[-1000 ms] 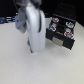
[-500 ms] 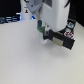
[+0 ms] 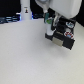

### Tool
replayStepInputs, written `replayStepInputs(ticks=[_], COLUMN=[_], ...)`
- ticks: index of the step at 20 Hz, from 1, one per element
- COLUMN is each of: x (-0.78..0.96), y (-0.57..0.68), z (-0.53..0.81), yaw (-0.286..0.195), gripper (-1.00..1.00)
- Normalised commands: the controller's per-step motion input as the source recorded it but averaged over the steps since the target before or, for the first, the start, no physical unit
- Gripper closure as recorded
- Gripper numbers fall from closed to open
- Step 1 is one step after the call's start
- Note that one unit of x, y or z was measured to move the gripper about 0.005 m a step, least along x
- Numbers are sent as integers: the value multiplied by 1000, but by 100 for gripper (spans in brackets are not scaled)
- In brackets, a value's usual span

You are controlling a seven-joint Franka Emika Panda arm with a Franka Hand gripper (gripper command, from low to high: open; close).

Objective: Open the kcup holder, insert the kcup into the holder, and close the kcup holder

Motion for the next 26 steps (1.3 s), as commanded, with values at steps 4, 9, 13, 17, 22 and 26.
replayStepInputs(ticks=[4,9,13,17,22,26], x=[-294,-338,-398,-449,-482,-306], y=[513,488,469,424,382,144], z=[134,74,3,-45,-113,-262], yaw=[52,58,63,76,87,76], gripper=[100,100,100,100,100,100])
